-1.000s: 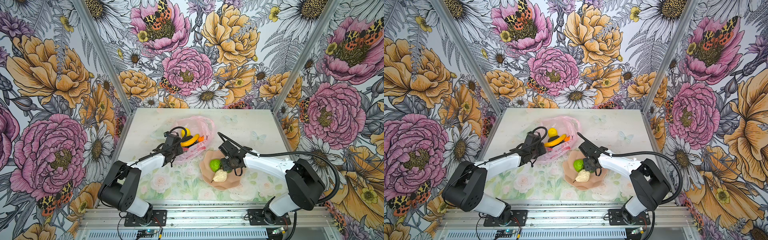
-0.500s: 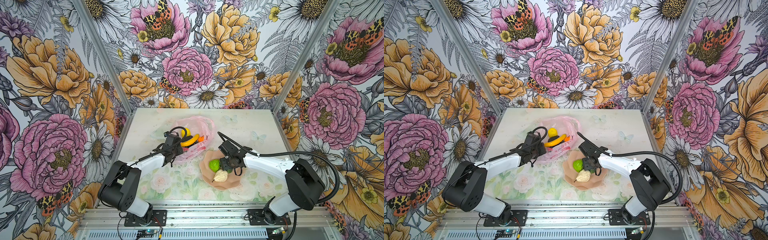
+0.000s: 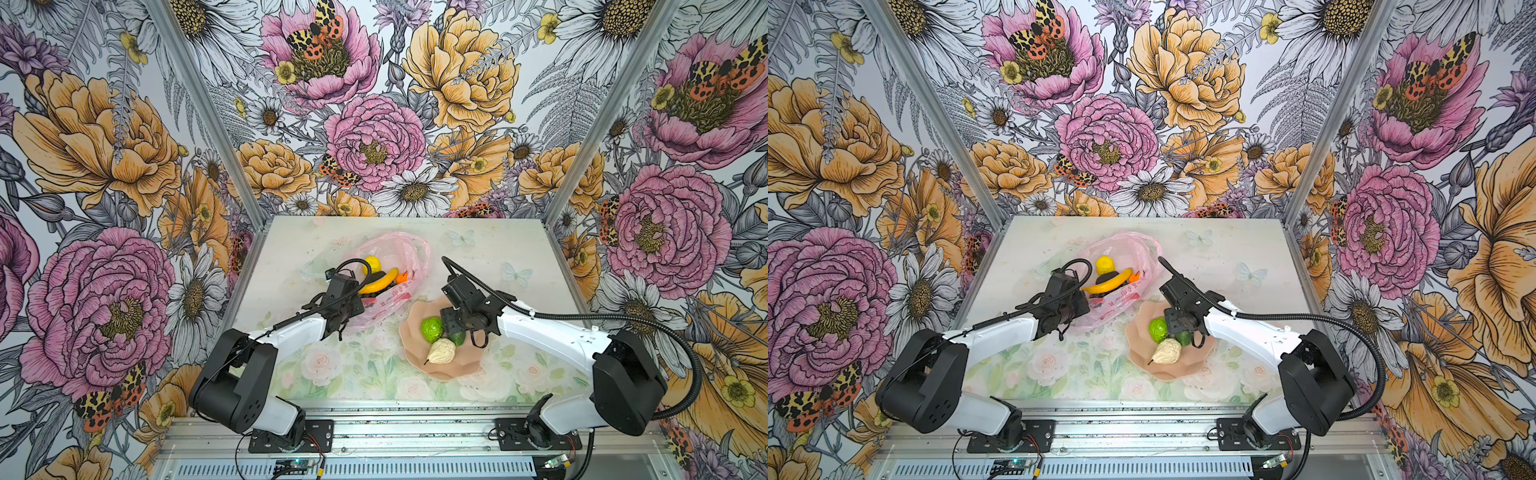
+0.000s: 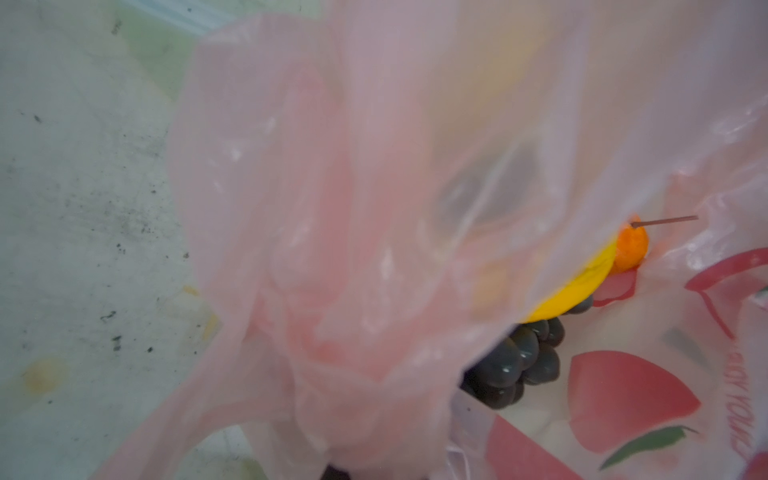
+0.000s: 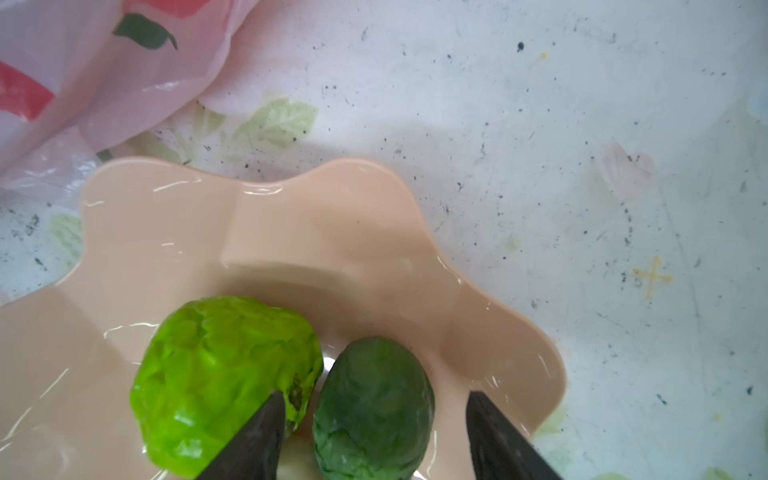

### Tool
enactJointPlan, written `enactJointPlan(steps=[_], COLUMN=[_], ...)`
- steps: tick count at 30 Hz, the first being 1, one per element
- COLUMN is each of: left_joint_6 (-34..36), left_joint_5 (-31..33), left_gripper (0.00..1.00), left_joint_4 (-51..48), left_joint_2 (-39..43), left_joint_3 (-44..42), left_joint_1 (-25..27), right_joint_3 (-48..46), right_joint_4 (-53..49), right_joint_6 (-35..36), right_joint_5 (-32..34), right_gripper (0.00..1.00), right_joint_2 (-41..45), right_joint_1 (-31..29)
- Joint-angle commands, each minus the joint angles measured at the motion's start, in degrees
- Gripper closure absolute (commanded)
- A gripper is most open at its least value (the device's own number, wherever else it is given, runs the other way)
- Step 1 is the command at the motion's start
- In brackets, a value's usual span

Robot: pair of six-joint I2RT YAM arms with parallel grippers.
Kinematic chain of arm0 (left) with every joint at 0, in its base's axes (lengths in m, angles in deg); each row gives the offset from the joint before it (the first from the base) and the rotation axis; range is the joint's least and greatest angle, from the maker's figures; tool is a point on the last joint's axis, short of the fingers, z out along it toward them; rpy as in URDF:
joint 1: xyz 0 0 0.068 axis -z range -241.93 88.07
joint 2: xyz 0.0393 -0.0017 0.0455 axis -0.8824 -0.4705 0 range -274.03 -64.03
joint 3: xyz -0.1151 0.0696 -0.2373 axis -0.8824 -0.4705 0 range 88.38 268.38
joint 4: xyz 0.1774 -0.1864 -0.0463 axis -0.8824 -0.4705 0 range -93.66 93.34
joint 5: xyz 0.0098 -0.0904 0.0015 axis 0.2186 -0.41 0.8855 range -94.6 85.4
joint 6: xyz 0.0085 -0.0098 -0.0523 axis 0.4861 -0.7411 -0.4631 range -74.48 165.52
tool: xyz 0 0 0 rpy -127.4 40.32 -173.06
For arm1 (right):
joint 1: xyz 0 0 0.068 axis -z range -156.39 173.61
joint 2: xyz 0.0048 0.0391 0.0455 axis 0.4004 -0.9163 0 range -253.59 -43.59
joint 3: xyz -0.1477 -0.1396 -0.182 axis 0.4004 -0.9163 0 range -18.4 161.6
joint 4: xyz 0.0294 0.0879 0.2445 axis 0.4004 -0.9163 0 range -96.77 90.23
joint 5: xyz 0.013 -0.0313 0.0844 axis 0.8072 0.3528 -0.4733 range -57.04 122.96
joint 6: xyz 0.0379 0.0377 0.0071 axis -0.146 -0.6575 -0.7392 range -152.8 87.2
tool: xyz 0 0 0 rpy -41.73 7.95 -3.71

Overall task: Take the fake fruits out of the plastic bag
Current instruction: 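Lower the avocado beside the mango and open the right gripper, then move the right gripper back into the bag above the banana and grapes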

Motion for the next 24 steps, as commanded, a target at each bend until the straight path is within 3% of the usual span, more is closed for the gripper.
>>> enactJointPlan(steps=[1,8,12,15,19,24], left_joint_6=[0.2,-1.1,-0.1,0.3,1.6,2.4], left_joint_5=[-0.2,-0.3,1.1,0.7,1.0,0.9], left_gripper=[1.0,1.0,1.0,1.0,1.0,1.0], left_joint_4=[1.4,1.2,-1.0,-0.7,-2.8,-3.9], left_joint_2=[0.4,-1.4,-0.8,0.0,1.4,3.9], left_joint_3=[-0.9,0.3,1.2,0.3,0.6,-0.3], left_joint_1=[0.6,0.6,0.1,-1.4,-3.7,-6.5], right_joint_3=[4.8,17.9,25.3,30.1,35.2,40.5], right_joint_4=[0.5,2.7,5.7,6.5,7.4,8.3], right_joint_6=[0.4,-0.1,-3.1,-6.2,-7.6,-7.7], right_joint_5=[0.7,-2.3,-11.0,-14.0,-17.0,-19.1], right_gripper=[0.3,0.31,0.31,0.31,0.18,0.16], right_joint_2=[1.0,-10.3,-18.4,-24.1,-30.6,-37.0], right_joint_1=[-0.4,-0.4,-0.2,-0.1,0.0,-0.3])
